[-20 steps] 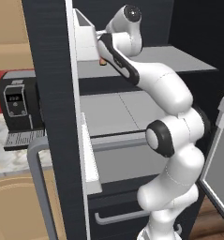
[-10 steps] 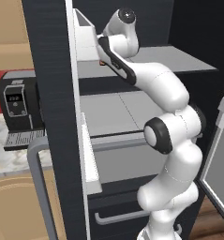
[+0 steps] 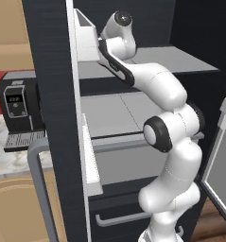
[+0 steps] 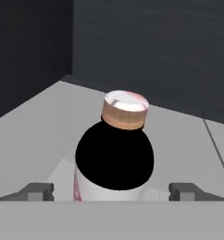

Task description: Open the fridge, grab two sodas, and place both sodas inside the bowl with ice on the dining counter.

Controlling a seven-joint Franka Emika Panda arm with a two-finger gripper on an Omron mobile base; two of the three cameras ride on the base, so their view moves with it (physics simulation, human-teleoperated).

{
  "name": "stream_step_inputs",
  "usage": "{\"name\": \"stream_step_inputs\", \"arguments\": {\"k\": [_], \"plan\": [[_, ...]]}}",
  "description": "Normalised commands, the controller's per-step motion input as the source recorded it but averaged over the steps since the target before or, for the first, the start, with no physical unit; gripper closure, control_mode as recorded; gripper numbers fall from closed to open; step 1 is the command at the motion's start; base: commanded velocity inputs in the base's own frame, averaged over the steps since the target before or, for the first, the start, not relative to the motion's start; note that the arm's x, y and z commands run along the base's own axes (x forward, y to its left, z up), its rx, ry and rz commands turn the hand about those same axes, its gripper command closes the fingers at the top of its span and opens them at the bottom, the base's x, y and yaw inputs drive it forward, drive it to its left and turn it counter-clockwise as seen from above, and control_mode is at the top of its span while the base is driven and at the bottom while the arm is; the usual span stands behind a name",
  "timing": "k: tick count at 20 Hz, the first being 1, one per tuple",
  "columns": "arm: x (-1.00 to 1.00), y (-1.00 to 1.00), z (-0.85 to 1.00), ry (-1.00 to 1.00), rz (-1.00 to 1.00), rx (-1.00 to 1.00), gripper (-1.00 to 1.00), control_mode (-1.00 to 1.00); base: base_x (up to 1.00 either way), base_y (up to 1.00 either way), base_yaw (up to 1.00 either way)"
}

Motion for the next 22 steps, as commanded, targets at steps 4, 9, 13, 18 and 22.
{"name": "stream_step_inputs", "arguments": {"k": [4,9,13,18,22], "plan": [[0.11,0.10,-0.12,0.00,0.00,-0.03,1.00,-1.00,0.00,0.00,0.00],[0.05,0.06,-0.07,0.01,0.00,-0.05,1.00,-1.00,0.00,0.00,0.00],[0.00,0.04,-0.05,0.00,0.00,-0.05,1.00,-1.00,0.00,0.00,0.00],[0.00,0.00,-0.05,0.00,0.00,-0.01,1.00,-1.00,0.00,0.00,0.00],[0.00,0.00,-0.05,0.00,0.00,-0.01,1.00,-1.00,0.00,0.00,0.00]]}}
